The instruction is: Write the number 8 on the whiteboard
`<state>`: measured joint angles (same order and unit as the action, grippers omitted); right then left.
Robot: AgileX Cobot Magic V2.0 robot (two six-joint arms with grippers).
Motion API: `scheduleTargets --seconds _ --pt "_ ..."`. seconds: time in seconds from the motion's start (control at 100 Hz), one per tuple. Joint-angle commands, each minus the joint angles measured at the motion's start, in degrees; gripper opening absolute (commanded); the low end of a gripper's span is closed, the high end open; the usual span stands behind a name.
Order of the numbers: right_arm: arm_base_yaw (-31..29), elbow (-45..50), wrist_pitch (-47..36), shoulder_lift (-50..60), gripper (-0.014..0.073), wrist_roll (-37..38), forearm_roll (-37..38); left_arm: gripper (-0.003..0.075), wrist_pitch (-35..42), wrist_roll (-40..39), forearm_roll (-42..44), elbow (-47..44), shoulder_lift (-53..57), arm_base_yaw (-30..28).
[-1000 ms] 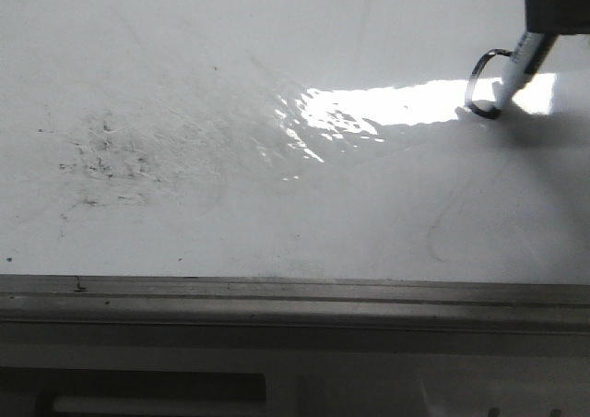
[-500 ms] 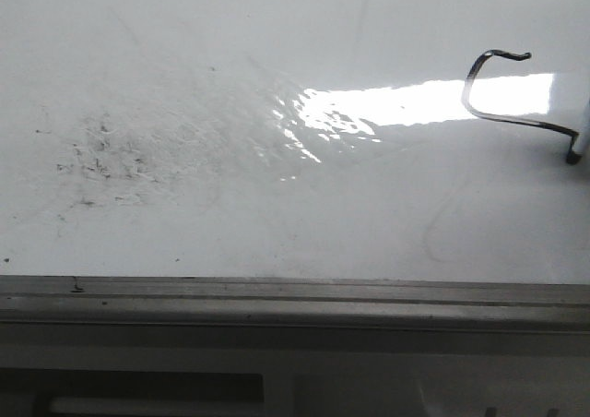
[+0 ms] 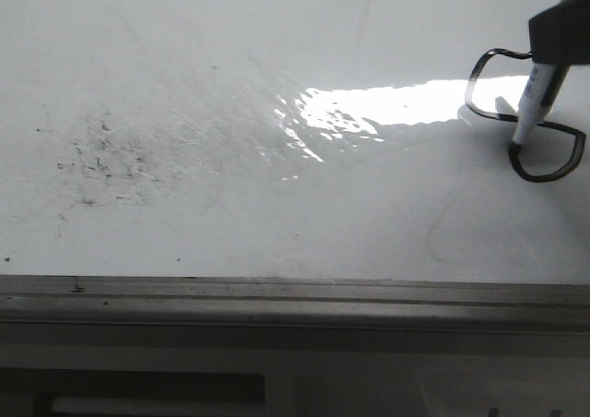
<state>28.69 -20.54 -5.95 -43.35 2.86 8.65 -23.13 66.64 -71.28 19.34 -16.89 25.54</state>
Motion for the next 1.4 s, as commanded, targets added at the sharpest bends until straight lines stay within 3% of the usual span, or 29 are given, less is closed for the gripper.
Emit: scheduleTargets --seconds 0.0,0.25,0.74,0.98,1.18,1.23,1.39 --pt "-1.79 -3.16 -2.98 -0.35 -0.0045 -0.97 1.05 -0.0020 0.53 -0.08 -2.12 1.49 -0.34 -0.11" --pt "-6.12 -7.00 -3.38 -0.70 -0.0045 -0.97 1.25 -0.0020 -0.15 -0.08 -2.12 1.49 -0.34 -0.11" --pt "-5.20 -10.99 -2.58 -1.39 -0.0046 -0.87 1.12 -0.0020 -0.02 -0.08 -2.12 1.49 -0.34 -0.11" --pt "1.98 -10.99 7.68 11.91 -0.0046 -0.87 0.91 -0.0015 -1.08 -0.08 -2.12 1.59 -0.85 -0.11" --pt "9.43 -10.99 14.76 16.33 -0.0046 -0.87 0.78 0.0151 -7.45 -0.08 -3.20 3.12 -8.04 -0.11" --pt "11.14 -10.89 14.90 16.33 -0.0046 -0.87 0.41 0.0162 -9.18 0.02 -4.57 3.56 -10.31 0.03" --pt "16.65 -10.89 14.90 15.30 -0.0046 -0.87 0.41 0.0162 -16.31 15.66 -11.58 5.12 -17.14 1.79"
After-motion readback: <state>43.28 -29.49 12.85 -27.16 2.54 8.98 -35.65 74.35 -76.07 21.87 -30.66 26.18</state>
